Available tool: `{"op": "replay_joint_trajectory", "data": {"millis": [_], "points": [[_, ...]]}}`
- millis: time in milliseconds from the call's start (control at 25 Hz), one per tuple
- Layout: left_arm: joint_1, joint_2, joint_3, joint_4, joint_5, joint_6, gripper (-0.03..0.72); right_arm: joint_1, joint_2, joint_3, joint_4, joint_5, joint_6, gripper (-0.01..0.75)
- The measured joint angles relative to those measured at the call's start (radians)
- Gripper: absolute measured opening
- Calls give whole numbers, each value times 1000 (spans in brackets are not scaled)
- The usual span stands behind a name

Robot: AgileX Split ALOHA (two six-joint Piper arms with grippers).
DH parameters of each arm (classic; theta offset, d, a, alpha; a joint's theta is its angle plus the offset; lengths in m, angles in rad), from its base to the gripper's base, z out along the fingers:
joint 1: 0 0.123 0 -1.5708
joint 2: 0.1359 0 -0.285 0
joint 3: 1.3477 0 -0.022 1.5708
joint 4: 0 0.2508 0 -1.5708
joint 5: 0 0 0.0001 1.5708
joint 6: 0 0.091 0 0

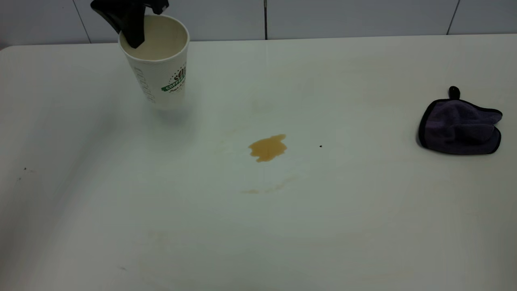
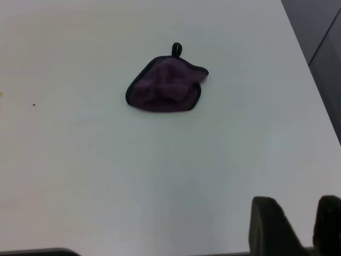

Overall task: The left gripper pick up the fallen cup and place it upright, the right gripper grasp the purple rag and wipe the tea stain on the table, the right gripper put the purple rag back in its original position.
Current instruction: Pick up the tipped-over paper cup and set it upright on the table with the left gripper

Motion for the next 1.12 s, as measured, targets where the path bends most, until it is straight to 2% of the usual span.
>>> {"op": "replay_joint_trajectory", "data": {"millis": [200,680,1000,1120], "points": [[62,51,0,-116,-16,39,-20,0,0,0,1,0,0,237],[63,146,0,-155,-103,42,11,0,0,0,2,0,0,239],[63,164,0,-156,-146,42,119,0,0,0,2,0,0,239],[63,179,0,-156,-146,42,181,0,0,0,2,0,0,239]]}}
